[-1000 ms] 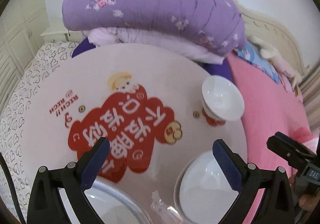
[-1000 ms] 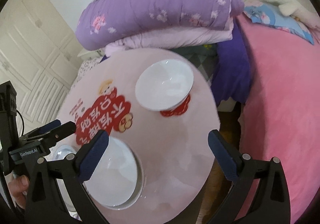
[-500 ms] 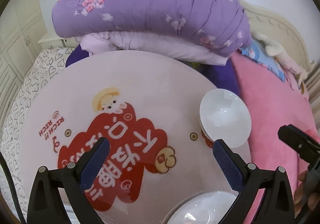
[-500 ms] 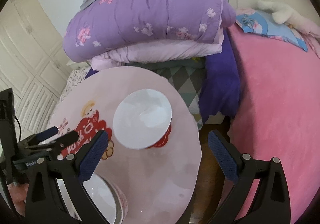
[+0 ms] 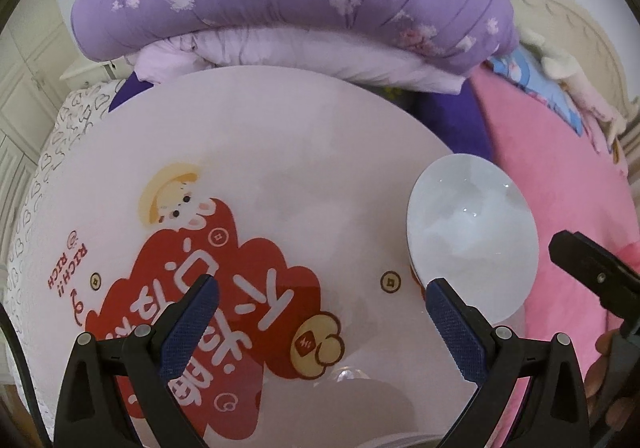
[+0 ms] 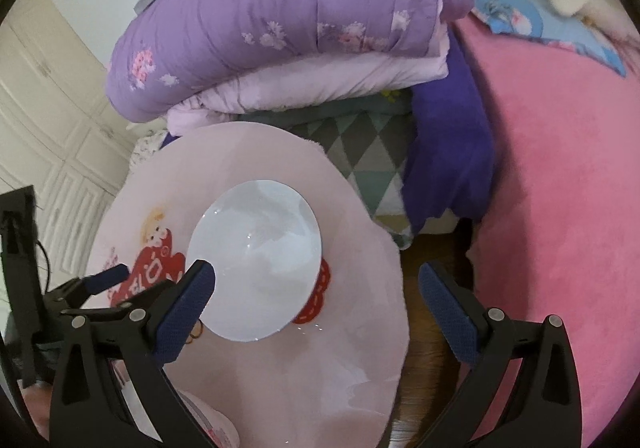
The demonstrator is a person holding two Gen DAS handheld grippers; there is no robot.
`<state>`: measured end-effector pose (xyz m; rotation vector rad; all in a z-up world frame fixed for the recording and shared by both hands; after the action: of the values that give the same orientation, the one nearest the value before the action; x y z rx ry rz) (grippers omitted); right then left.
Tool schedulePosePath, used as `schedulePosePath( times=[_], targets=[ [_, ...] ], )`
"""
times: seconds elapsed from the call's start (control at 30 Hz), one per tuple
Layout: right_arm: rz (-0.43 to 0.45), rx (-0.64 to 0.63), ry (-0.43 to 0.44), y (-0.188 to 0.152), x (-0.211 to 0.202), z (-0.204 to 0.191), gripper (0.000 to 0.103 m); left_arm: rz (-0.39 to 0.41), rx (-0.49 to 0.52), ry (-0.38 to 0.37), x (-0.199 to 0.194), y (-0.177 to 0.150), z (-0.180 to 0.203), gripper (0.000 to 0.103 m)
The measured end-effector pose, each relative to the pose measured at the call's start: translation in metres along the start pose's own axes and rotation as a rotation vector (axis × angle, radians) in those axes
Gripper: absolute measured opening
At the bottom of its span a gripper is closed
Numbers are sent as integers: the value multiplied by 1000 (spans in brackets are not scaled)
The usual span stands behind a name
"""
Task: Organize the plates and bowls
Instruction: 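Move both grippers to the nested white bowls, then close both grippers on the rim of the nested bowls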
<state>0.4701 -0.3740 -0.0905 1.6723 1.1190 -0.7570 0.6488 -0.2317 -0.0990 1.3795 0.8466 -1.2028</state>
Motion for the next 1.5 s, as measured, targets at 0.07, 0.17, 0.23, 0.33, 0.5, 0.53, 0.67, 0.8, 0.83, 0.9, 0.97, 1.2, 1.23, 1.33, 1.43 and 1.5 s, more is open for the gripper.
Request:
schedulePosePath(
  times=[0.07, 0.17, 0.23, 0.33, 0.5, 0.53, 0.67, 0.8, 0.83, 0.9, 0.97, 1.2, 1.23, 1.33, 1.43, 1.5],
  targets=[
    [-5, -20, -26, 1, 3, -2, 103, -5, 4, 0, 5, 3, 1, 102],
    [-36, -35, -29, 3, 9, -3, 103, -6, 5, 4, 10, 7, 2, 102],
    [-50, -30, -34, 5, 13, -1, 103, -7, 3, -1, 14, 11, 2, 102],
    [-81, -7, -78, 8, 23, 5, 103, -9, 7, 2, 17, 13, 3, 102],
    [-108, 23, -10, 7, 35, 9, 103, -14, 19, 3, 19, 13, 6, 102],
    [-117, 23, -6, 7, 38, 9, 102, -15, 21, 0, 21, 13, 6, 101],
    [-147, 23, 12, 6, 46, 6, 75, -33, 8, -31, 28, 15, 5, 98],
    [-166, 15, 12, 4, 52, 3, 61, -41, 7, -60, 33, 18, 5, 87],
    [-168, 12, 11, 4, 53, 3, 53, -46, 8, -69, 34, 19, 5, 85],
    [-172, 7, 11, 3, 54, 1, 45, -56, 5, -85, 38, 21, 6, 74],
    [-172, 2, 9, 3, 54, 0, 30, -79, 2, -126, 43, 23, 6, 58],
    [-166, -20, 11, 2, 51, -14, 14, -110, 13, -200, 48, 26, 12, 10],
    [-165, -16, 9, 2, 51, -14, 14, -107, 4, -205, 47, 26, 10, 10],
    [-167, 8, 34, 0, 50, -11, 14, -94, -7, -222, 42, 26, 4, 8],
    [-161, 12, 47, -1, 46, -12, 13, -77, -4, -219, 33, 22, 3, 8],
    [-157, 10, 50, -2, 43, -15, 13, -68, -6, -210, 27, 18, 1, 8]
  ],
)
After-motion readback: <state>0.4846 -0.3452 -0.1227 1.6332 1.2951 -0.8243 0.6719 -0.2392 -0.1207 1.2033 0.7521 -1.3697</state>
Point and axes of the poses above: each gripper's, at about its wrist camera, not at the fingertips, and x roughly the way its jaws point, z to its right, y to its top, the point moved 2 cm from there along x, roughly the way its jaws point, and after that the axes turned 7 degrees about -z, right-handed, at the moved point
